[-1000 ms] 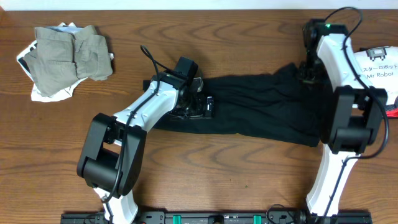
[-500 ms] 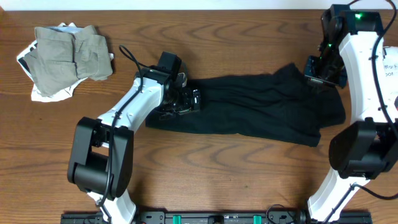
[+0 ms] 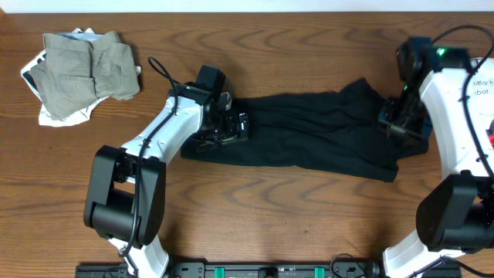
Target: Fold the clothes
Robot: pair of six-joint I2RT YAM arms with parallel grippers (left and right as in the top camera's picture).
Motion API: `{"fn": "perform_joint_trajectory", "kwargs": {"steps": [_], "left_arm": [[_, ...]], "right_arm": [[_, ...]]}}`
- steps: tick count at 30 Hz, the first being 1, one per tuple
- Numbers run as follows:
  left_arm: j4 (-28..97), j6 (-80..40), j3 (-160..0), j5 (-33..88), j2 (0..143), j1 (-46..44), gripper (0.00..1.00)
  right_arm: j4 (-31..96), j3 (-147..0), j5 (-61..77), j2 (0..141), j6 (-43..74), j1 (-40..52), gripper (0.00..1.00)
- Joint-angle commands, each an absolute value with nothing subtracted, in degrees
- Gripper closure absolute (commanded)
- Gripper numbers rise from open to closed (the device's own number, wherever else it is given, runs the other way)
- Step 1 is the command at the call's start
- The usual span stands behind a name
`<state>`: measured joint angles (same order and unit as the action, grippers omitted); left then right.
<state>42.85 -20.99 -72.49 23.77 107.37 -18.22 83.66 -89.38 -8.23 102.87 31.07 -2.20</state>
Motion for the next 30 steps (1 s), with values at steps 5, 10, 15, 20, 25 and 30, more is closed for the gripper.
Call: {"fn": "perform_joint_trajectory", "kwargs": {"steps": [5, 10, 15, 20, 25, 30], "left_arm": [[45.3, -21.3, -72.3, 23.3, 106.3, -18.2, 0.02], [46.2, -21.3, -72.3, 23.3, 106.3, -18.2, 0.02], [46.2, -21.3, -72.3, 23.3, 106.3, -18.2, 0.02], [46.2, -21.3, -72.3, 23.3, 106.3, -18.2, 0.02], [46.2, -21.3, -72.3, 23.3, 106.3, -18.2, 0.02], [46.3, -21.3, -72.3, 23.3, 106.3, -18.2, 0.02]], "right_arm": [[71.5, -76.0, -6.6, 102.3, 36.3, -5.7, 0.57], [67.0, -72.2, -3.3, 102.3, 36.1, -8.9, 0.60], [62.4, -67.7, -1.9, 102.3, 34.4, -9.2, 0.59], [56.4, -63.7, 2.2, 102.3, 31.9, -9.1, 0.62], [53.1, -63.0, 3.9, 102.3, 31.2, -9.1, 0.66], [51.8, -63.0, 4.2, 102.3, 31.3, -9.1, 0.96]]}}
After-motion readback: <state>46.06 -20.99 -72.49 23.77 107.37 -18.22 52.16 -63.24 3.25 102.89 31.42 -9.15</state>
